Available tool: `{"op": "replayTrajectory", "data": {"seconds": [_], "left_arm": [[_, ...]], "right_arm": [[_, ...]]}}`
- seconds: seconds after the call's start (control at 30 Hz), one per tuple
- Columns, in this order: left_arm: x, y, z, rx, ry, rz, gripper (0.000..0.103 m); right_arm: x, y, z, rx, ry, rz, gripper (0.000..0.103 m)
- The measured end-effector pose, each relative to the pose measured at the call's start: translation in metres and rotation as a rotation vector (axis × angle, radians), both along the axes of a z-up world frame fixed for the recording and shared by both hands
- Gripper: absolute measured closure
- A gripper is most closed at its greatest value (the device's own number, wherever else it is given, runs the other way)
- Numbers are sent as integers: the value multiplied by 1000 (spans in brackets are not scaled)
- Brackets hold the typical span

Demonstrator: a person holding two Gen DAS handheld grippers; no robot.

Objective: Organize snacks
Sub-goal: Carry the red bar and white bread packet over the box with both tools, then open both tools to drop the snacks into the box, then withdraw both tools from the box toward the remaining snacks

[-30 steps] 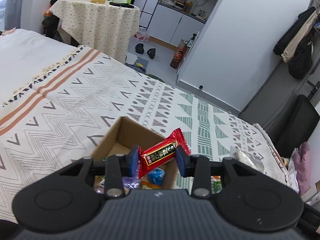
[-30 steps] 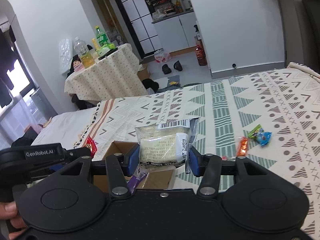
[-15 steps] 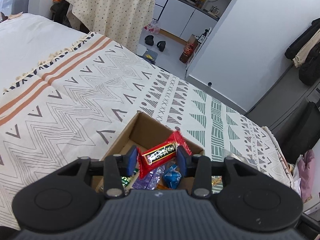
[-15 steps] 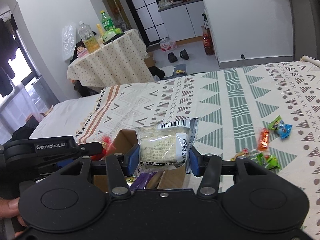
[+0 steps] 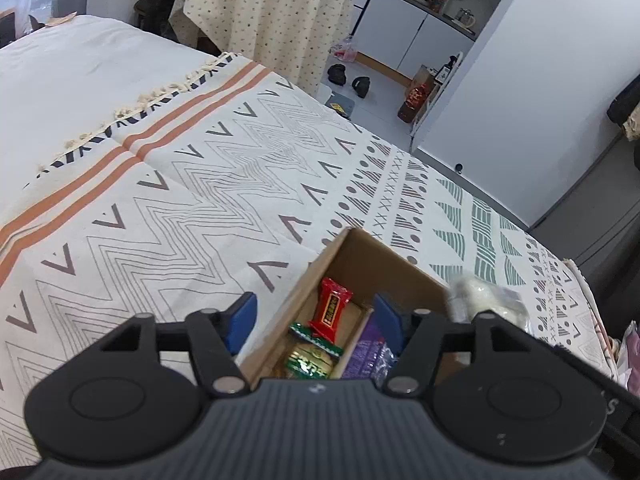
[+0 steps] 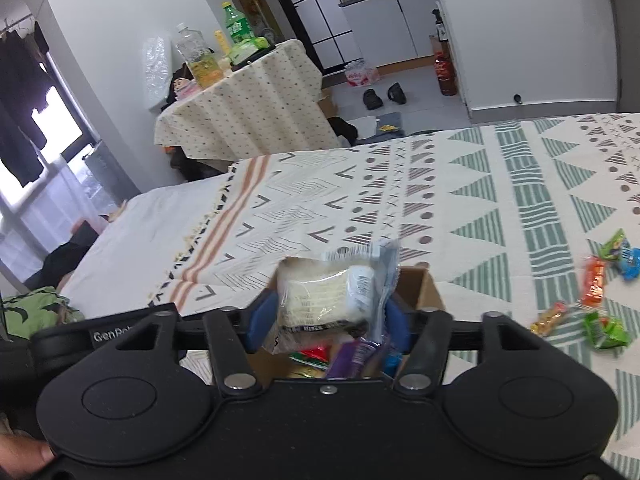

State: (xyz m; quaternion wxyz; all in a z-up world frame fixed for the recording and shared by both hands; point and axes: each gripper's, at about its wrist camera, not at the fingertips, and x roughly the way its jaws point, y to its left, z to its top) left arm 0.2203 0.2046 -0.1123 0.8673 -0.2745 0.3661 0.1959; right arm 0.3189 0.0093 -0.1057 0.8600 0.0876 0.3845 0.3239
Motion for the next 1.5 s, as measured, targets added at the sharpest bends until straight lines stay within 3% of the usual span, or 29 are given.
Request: {"op": "replayTrajectory", "data": {"seconds": [0.07,0.53,0.8,1.23,1.5], "left_arm": [[0,3,-1,-4,2,5,30],[-2,-11,-1,-7,44,-4,17],[-2,-39,8,37,24,-49,0],[7,-99,12,60,21,-163,0],[16,-128,11,75,33,-195,0]], "right_arm": [[1,0,1,-5,-1,-6,33],[1,-45,-2,-76,19,-93,28],[0,-79,8,-67,-10,-149,21],[1,-140,11,-66,-31,-184,9],[8,-179,1,-46,-16,-234,8]]}}
